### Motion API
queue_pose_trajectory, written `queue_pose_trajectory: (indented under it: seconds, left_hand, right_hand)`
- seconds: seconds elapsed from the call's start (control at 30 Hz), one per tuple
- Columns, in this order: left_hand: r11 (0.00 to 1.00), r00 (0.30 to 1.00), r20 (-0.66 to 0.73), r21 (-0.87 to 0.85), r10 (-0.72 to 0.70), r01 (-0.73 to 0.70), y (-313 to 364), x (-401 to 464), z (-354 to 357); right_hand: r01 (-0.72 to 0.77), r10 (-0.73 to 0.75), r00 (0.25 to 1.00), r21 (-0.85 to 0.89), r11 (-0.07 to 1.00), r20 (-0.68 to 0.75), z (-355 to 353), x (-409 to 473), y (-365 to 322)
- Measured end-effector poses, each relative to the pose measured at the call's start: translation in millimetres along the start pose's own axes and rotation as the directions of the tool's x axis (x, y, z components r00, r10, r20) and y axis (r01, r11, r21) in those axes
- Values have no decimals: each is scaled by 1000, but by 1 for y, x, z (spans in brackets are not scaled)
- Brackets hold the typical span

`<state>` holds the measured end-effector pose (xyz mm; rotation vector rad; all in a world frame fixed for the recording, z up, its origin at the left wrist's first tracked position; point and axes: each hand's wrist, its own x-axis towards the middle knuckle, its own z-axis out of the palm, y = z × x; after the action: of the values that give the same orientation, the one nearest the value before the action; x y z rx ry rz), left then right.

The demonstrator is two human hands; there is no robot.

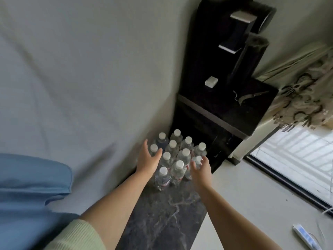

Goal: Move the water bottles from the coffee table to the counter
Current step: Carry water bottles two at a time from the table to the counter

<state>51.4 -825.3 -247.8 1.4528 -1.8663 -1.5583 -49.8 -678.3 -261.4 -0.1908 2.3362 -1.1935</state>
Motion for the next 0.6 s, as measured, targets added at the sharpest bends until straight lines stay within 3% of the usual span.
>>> queue_pose_trajectory:
  seconds: [0.13, 0.27, 0.43, 0.6]
  left_hand:
    - [962, 983, -23, 211, 183, -174, 61, -10, -16]
    - [925, 952, -5, 240, 306, -295, 107, -22, -30]
    - [815, 897, 8, 415, 442, -405, 148, -36, -46]
    - [616, 836, 29, 663, 548, -427, 164, -39, -64]
  right_hand:
    - [125, -120, 992, -160, 979, 40, -38, 6, -49]
    - [222, -214, 975, -355, 908, 62, -72, 7, -92]
    - [396, -413, 904, -585, 708, 111, -103, 1, -141]
    - [524, -505, 824, -682, 509, 256, -108, 3, -173]
